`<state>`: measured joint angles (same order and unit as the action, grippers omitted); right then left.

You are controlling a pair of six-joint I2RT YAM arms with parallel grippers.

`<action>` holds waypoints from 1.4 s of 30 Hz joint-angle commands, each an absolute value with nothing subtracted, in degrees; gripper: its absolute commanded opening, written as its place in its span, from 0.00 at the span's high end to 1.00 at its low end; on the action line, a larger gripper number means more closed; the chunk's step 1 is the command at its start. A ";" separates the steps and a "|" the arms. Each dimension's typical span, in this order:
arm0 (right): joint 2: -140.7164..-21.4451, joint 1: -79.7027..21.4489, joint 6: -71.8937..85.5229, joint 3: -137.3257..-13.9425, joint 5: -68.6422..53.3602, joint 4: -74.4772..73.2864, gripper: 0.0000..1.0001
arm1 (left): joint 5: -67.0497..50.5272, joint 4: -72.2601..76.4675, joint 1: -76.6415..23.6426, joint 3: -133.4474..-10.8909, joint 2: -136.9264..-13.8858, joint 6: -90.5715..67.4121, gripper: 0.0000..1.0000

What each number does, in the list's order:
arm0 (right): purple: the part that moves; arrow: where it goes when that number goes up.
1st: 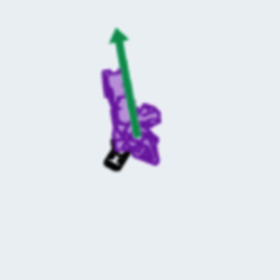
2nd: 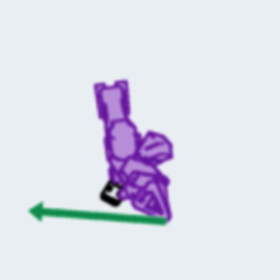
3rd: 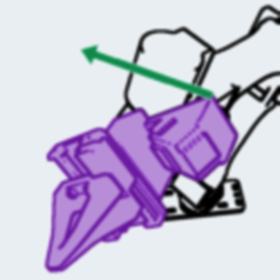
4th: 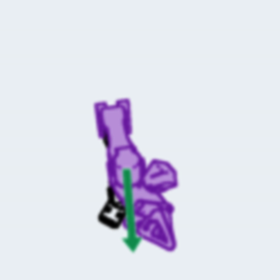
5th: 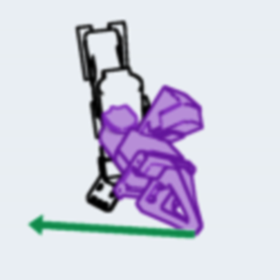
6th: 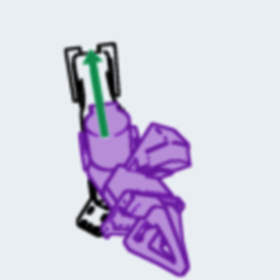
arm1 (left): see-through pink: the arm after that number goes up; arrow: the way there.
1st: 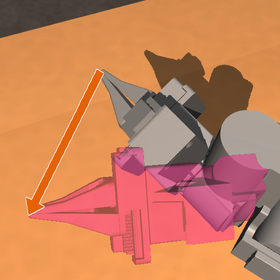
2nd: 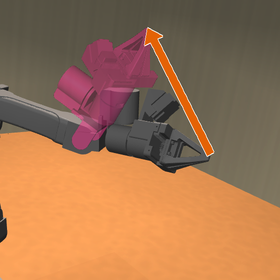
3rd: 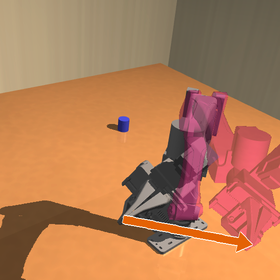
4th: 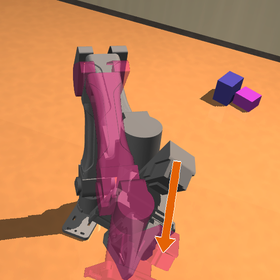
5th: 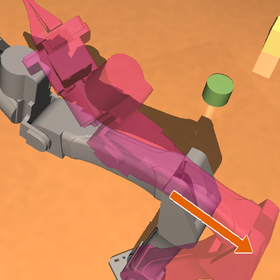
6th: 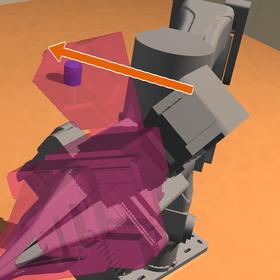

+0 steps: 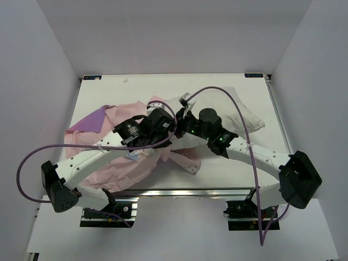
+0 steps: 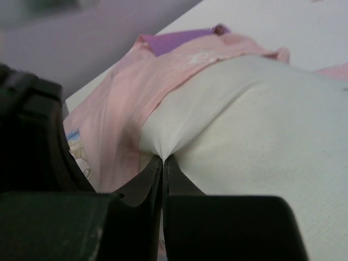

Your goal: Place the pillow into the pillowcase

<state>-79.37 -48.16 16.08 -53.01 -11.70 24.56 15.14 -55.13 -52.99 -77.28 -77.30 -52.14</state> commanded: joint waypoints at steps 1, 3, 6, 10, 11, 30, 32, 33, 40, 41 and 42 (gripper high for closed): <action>-80.59 -50.18 22.50 -49.67 -18.36 34.37 1.00 | 11.69 -51.25 -53.88 -75.86 -73.05 -52.56 1.00; -81.82 -50.62 22.76 -46.16 -21.78 35.32 1.00 | 11.16 -50.80 -53.88 -75.15 -72.69 -52.65 1.00; -82.53 -51.24 24.34 -41.93 -28.29 37.88 1.00 | 10.20 -50.98 -53.96 -74.79 -73.04 -52.30 1.00; -77.46 -51.24 21.89 -41.74 -27.08 29.92 0.69 | 10.11 -52.38 -53.96 -74.79 -72.95 -51.86 0.69; -75.87 -51.33 20.58 -42.97 -24.98 27.27 0.59 | 9.93 -52.64 -53.96 -74.97 -72.34 -51.51 0.45; -76.78 -39.04 2.83 -75.82 -5.99 -16.67 0.11 | 18.11 -60.91 -28.69 -95.79 -83.83 -40.37 0.02; -81.54 -35.70 -0.68 -85.88 -10.18 -21.59 0.11 | 18.02 -60.56 -26.73 -99.92 -88.84 -37.54 0.02; -84.26 -35.34 -3.57 -90.22 -12.46 -25.10 0.11 | 16.80 -60.99 -25.24 -101.93 -90.77 -34.40 0.02; -107.03 -35.07 -17.57 -116.96 -18.98 -46.20 0.11 | 10.56 -66.35 -20.40 -116.10 -104.41 -27.86 0.02; -108.79 -35.07 -18.36 -118.81 -20.20 -47.80 0.11 | 9.59 -67.05 -19.96 -116.63 -107.98 -26.90 0.02; -111.59 -35.07 -19.41 -121.44 -23.17 -48.94 0.11 | 8.19 -67.41 -19.34 -116.54 -108.80 -26.72 0.02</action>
<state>-107.39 -34.79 -12.73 -116.22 -15.77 -38.06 12.51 -63.92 -21.12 -114.10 -107.61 -30.44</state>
